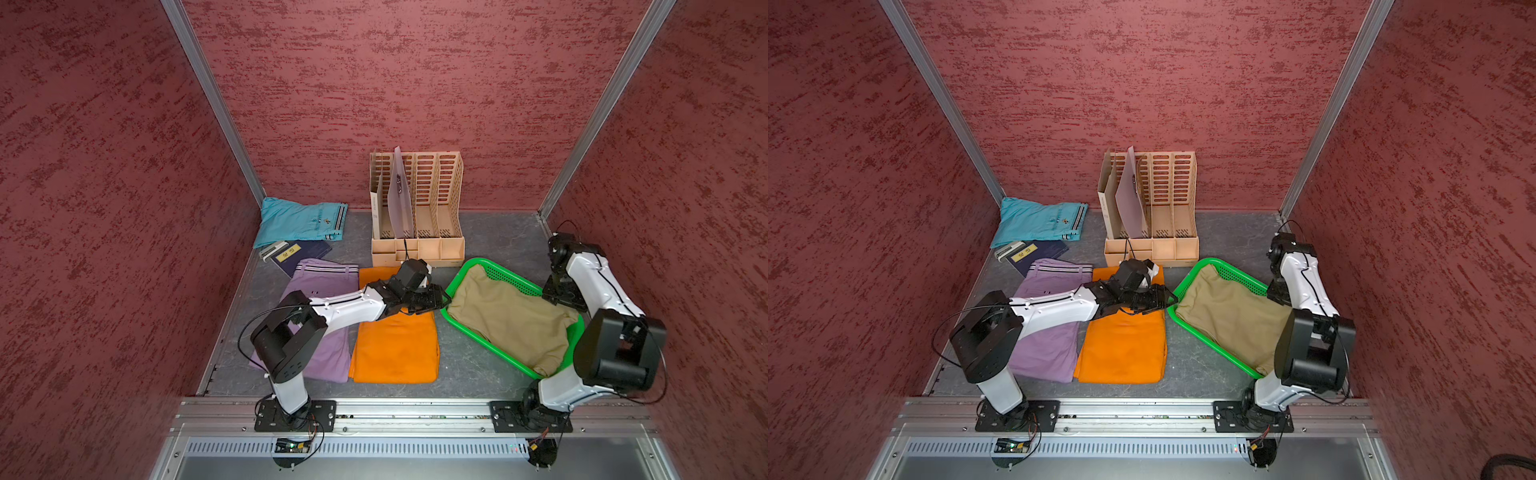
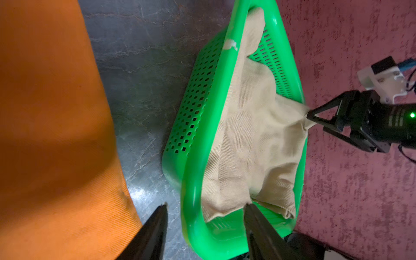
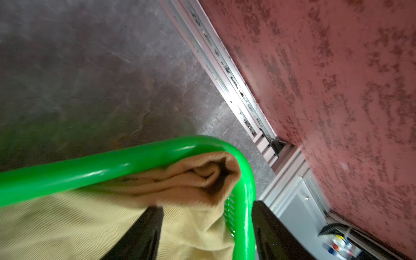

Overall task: Put the folded long pants in the basket
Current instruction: Pick up the long pant at the center of the board.

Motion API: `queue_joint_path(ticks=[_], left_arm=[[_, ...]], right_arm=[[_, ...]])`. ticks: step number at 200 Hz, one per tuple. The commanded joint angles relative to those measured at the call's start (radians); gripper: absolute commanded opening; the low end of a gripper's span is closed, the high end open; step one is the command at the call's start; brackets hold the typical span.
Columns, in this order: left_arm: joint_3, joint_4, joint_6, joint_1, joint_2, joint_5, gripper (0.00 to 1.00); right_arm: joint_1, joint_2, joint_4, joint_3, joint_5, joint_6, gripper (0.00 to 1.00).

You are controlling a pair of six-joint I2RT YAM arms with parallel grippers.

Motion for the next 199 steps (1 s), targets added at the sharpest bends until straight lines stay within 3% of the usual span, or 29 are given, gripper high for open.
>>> queue_joint_path(ticks=[1,33,60,104,129,157,199], left_arm=[[0.024,-0.054,0.079,0.015,-0.114,-0.050,0.70],[-0.077,-0.156,0.087,0.080,-0.291,-0.107,0.75],[-0.192,-0.292,0.069,0.133,-0.438,-0.161,0.78],[-0.342,-0.419,0.049,0.224,-0.615,-0.185,0.78],[-0.389,-0.457,0.033,0.314,-0.649,-0.126,0.78],[-0.383,-0.555,0.066,0.308,-0.624,-0.141,0.77],[-0.426,-0.539,0.055,0.320,-0.597,-0.143,0.77]], right_arm=[[0.023,-0.158,0.072,0.033,-0.216,-0.043,0.71],[0.153,-0.328,0.233,-0.065,-0.625,-0.055,0.69],[0.396,-0.377,0.370,-0.163,-0.736,0.007,0.68],[0.785,-0.308,0.618,-0.268,-0.633,0.074,0.67],[0.924,-0.210,0.660,-0.236,-0.565,0.090,0.67],[1.045,-0.131,0.664,-0.230,-0.541,0.102,0.61],[1.215,-0.126,0.732,-0.329,-0.518,0.031,0.64]])
